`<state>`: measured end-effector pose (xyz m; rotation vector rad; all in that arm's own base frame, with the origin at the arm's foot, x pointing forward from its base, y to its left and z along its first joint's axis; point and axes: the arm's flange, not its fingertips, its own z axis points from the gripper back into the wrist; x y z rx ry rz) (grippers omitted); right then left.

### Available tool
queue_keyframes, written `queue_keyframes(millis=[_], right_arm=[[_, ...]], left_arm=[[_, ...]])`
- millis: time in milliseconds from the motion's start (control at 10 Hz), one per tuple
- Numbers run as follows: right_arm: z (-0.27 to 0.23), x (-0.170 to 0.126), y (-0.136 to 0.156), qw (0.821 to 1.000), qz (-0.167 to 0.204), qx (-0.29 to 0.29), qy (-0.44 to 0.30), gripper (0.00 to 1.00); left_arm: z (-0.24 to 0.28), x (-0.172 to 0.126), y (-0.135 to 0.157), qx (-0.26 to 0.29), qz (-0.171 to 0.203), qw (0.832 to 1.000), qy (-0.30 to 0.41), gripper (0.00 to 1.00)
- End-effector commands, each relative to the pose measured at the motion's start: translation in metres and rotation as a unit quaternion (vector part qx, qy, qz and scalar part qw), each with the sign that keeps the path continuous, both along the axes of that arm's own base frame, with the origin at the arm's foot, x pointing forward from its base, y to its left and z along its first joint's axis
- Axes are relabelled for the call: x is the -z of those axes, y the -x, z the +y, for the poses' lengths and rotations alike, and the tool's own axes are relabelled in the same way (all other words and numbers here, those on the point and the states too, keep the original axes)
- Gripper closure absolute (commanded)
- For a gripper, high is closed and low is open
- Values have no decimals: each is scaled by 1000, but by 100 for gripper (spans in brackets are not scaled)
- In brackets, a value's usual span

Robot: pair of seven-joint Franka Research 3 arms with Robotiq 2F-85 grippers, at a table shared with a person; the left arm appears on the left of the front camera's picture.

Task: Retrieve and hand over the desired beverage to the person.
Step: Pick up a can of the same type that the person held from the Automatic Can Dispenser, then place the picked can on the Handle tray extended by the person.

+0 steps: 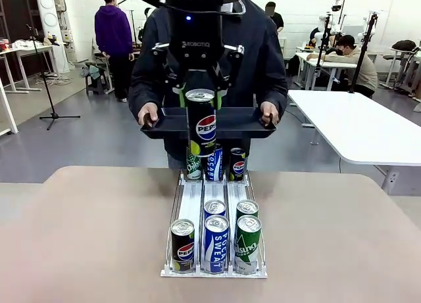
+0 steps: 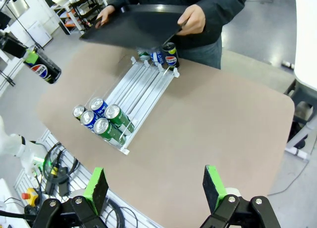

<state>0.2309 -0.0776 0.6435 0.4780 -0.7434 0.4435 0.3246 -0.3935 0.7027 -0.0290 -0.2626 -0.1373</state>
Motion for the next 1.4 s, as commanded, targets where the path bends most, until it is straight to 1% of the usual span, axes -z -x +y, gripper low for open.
queue_keyframes(millis=[0,100,1100,1200,1300], right_arm=[[0,1,0,1000,-2,-13,-6,0],[0,1,0,1000,-2,-13,-6,0],[0,1,0,1000,-2,-13,-6,0],[0,1,0,1000,-2,-13,-6,0],[0,1,0,1000,-2,-13,-6,0]], left_arm=[[-10,-14,0,-21,4,1000,-5,97],[0,0,0,0,0,1000,0,97],[0,0,0,0,0,1000,0,97],[-6,0,-4,1,9,1000,3,42],[7,4,-24,-8,6,1000,11,42]])
